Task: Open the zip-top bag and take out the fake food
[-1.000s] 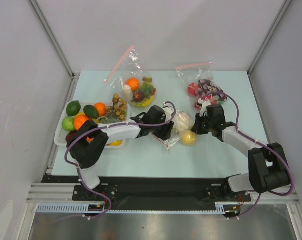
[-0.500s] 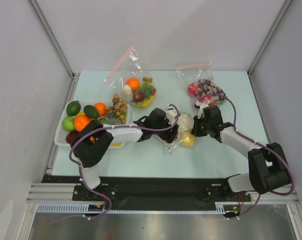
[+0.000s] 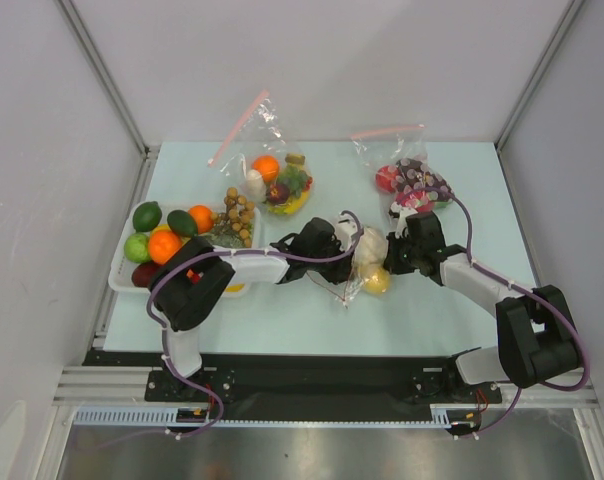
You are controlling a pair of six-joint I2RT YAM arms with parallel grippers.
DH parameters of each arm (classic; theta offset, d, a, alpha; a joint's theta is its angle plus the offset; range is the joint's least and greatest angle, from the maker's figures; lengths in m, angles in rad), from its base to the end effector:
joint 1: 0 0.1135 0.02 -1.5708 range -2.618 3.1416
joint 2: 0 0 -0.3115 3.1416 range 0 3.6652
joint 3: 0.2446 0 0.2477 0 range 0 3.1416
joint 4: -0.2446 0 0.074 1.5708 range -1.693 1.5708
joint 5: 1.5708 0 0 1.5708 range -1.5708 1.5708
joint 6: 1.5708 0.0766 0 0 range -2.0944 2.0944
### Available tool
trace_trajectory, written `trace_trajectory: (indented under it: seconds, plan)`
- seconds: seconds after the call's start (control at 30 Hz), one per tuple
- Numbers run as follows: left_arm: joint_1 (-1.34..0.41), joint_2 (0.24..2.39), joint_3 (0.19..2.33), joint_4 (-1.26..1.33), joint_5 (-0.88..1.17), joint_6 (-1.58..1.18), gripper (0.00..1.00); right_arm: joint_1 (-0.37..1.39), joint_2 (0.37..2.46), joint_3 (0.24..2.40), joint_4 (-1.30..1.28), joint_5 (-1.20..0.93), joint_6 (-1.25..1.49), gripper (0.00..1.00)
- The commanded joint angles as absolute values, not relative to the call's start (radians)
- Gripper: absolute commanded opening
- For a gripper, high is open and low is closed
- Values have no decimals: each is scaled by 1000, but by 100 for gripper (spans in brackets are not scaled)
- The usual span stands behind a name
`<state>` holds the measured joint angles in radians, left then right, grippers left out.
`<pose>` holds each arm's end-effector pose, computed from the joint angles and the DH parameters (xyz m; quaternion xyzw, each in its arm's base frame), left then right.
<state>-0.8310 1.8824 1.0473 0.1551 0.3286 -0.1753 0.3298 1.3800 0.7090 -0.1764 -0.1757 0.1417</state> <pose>0.2751 -0.3381 0.1800 0.3534 0.8202 -0.3343 0.3012 0.2656 0.1051 0.2049 -0.1184 0.9247 0.1621 0.3236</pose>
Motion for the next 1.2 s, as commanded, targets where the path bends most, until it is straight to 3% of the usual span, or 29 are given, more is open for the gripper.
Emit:
trace_trajectory:
  seconds: [0.0,0.07,0.43,0.7,0.73,0.77,0.87,1.07,1.17]
  plan:
    - [-838,1876,1080,172,373,-150,14,341,1367,732,-209,-184,144,0]
    - [-838,1852,1066,154,368,-132,0,342,1368,732,-207,-183,143,0]
    - [-836,1616,933,66,279,-89,0,336,1370,736,-222,-155,129,0]
    - [-836,1649,930,153,362,-136,1,333,1371,736,-218,-167,127,0]
    - [-836,1655,933,170,373,-144,4,333,1371,736,-219,-169,127,0]
    - [-836,1663,936,205,386,-156,15,334,1368,733,-218,-167,126,0]
    - [-834,1695,949,238,396,-164,28,334,1359,732,-222,-164,123,0]
    - [-834,1729,969,285,408,-186,46,333,1353,730,-224,-167,124,0]
    - [-834,1733,974,290,410,-189,49,333,1356,729,-224,-166,124,0]
